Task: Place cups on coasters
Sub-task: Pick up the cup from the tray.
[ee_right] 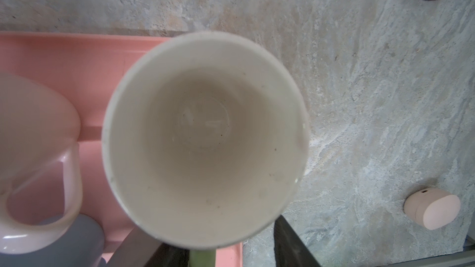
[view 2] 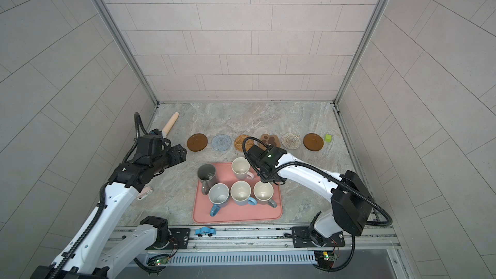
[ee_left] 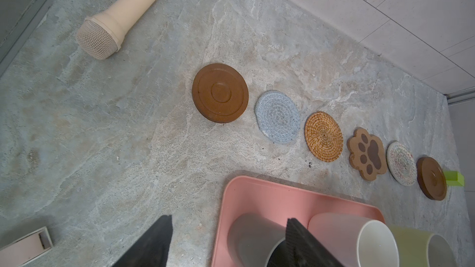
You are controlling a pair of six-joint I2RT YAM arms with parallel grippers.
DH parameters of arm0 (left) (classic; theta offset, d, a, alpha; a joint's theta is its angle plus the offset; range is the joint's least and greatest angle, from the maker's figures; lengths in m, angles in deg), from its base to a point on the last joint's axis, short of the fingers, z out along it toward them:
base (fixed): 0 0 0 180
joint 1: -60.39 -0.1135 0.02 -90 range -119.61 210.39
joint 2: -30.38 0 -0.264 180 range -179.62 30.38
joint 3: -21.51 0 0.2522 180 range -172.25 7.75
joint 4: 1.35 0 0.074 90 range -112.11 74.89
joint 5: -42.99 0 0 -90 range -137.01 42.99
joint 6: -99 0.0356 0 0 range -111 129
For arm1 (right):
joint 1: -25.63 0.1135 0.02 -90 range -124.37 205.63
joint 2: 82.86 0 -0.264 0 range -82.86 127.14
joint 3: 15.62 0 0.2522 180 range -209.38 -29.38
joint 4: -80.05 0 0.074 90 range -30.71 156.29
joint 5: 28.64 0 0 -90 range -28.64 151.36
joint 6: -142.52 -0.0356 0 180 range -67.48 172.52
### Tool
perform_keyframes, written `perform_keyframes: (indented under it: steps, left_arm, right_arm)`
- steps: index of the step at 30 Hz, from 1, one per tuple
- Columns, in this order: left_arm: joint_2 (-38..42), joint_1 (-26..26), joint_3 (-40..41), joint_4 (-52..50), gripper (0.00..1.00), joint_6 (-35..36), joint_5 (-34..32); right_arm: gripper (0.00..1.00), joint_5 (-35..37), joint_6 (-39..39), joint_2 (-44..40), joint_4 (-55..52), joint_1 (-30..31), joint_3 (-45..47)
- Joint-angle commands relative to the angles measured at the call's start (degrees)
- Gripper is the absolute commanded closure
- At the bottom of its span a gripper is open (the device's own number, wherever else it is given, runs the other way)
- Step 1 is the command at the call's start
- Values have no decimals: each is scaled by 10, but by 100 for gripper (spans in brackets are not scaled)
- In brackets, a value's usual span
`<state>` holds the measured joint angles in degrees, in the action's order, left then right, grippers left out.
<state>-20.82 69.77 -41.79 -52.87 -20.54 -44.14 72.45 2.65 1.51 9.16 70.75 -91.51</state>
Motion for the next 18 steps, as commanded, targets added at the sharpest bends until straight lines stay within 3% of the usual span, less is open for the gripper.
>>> perform_keyframes:
  steps: [1, 18]
  left_arm:
    - [-2, -2, -9, 8, 23, -1, -8]
    - [-2, -2, -7, 9, 23, -7, -16]
  right_arm:
    - [47, 1, 18, -7, 2, -11, 13]
    - [64, -28, 95, -7, 52, -21, 37]
